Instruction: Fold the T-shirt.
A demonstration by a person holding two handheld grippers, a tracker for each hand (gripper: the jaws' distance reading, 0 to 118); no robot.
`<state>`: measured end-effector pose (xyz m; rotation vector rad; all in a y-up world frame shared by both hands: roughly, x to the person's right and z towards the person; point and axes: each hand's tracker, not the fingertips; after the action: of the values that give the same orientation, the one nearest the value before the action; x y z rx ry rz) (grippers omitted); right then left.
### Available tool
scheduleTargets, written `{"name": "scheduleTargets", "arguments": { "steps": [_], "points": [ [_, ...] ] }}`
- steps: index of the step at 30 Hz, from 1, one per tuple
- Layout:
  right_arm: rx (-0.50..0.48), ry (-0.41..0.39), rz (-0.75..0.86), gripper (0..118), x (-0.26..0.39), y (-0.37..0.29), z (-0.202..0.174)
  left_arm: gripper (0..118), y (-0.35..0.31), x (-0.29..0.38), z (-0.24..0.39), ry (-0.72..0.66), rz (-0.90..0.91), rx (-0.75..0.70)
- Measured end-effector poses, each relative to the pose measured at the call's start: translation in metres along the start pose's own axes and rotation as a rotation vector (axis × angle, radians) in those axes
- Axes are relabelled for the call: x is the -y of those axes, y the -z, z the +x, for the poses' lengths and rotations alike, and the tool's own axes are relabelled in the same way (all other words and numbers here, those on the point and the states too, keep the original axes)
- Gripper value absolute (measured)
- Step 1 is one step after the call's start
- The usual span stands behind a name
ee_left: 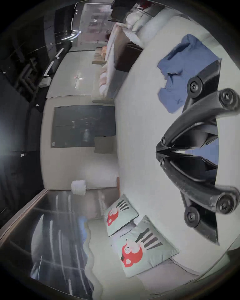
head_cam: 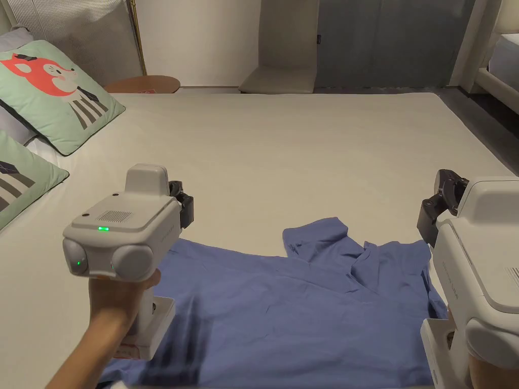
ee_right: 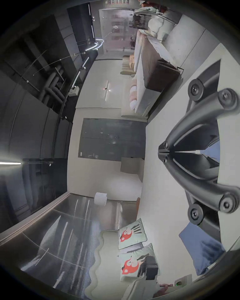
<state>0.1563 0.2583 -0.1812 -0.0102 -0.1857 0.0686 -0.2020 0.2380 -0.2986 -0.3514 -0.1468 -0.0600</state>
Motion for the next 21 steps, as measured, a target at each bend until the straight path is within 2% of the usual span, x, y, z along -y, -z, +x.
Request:
{"name": "scheduleTargets", "arguments": {
  "steps": [4, 9, 14, 15, 16, 17, 18, 19, 20, 21],
  "points": [
    [-0.005, -0.008, -0.027, 1, 0.006, 0.018, -0.003, 0, 0.060, 0.001, -0.018, -0.019, -0.192, 0.060],
    [-0.004, -0.020, -0.071, 1, 0.017, 0.044, -0.005, 0, 0.132, 0.017, -0.039, 0.021, -0.371, 0.089],
    [0.004, -0.037, -0.128, 1, 0.034, 0.069, -0.006, 0, 0.189, 0.039, -0.059, -0.008, -0.542, 0.105],
    [0.005, -0.039, -0.140, 1, 0.039, 0.074, -0.007, 3, 0.197, 0.045, -0.061, 0.002, -0.567, 0.112],
    [0.006, -0.042, -0.153, 1, 0.043, 0.079, -0.007, 17, 0.205, 0.049, -0.064, 0.003, -0.577, 0.105],
    [0.008, -0.043, -0.164, 1, 0.046, 0.081, -0.006, 45, 0.211, 0.053, -0.065, 0.008, -0.597, 0.099],
    [0.009, -0.043, -0.173, 1, 0.050, 0.085, -0.006, 84, 0.214, 0.056, -0.067, -0.006, -0.635, 0.087],
    [0.010, -0.046, -0.185, 1, 0.053, 0.089, -0.006, 103, 0.220, 0.060, -0.069, -0.023, -0.670, 0.083],
    [0.011, -0.047, -0.195, 1, 0.056, 0.091, -0.007, 106, 0.223, 0.064, -0.069, -0.033, -0.690, 0.082],
    [0.010, -0.049, -0.204, 1, 0.059, 0.094, -0.006, 102, 0.223, 0.068, -0.069, -0.036, -0.671, 0.085]
  ]
}}
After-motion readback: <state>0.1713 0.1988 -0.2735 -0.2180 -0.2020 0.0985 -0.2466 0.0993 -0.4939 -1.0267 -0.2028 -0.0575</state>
